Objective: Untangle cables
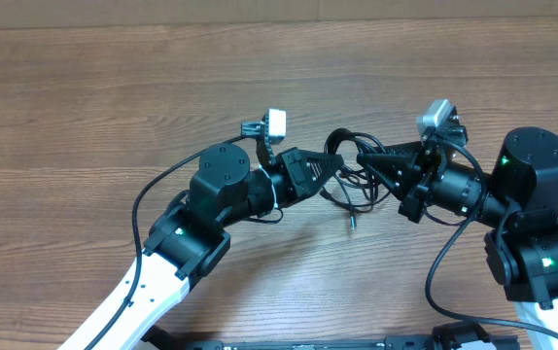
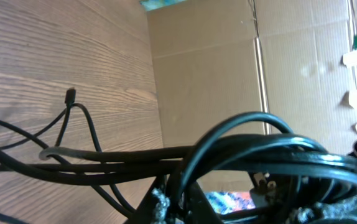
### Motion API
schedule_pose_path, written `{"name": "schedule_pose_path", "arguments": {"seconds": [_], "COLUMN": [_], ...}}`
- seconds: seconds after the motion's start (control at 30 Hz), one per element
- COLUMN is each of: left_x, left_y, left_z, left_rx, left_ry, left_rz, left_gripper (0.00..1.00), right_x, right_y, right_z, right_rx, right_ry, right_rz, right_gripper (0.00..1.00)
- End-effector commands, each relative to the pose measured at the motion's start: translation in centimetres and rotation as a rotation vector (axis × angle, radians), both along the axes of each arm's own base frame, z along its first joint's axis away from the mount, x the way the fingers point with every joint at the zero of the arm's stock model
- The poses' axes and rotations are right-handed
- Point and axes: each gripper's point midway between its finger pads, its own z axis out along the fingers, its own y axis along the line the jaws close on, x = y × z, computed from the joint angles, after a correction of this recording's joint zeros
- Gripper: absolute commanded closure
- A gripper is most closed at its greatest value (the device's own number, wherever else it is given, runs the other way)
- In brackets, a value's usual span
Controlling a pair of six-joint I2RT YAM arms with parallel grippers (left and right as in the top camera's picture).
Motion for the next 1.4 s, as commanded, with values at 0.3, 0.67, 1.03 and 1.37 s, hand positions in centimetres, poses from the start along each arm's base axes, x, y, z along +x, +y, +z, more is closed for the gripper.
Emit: {"name": "schedule_pose_path", "arguments": {"seconds": [0.3, 0.67, 1.03, 1.37], "left_x": [0.9, 1.8, 0.7, -1.7], "left_y": [0.5, 2.8, 0.6, -0.9], "left_z": [-0.8, -4.8, -0.6, 1.6], "left_rx": [0.087, 0.292, 0.324, 0.256], "left_ry": [-0.07, -0.069, -0.567, -0.789], "left_rz": [0.027, 0.101, -0.106, -0.26], "left_gripper": [0.96, 0.96, 0.96, 0.96], "right_x": [0.7, 2.3, -2.0, -1.6], "right_y": [-1.0, -6.0, -8.9, -7.5], "right_z": [1.0, 0.8, 1.9, -1.7], "right_rx": [-0.032, -0.114, -0.247, -0.477], "right_ry": [-0.029, 0.116, 0.279, 0.255], "right_rz": [-0.092, -0.455, -0.566, -0.327], "right_gripper": [0.4, 0.0, 0.0, 0.09]}}
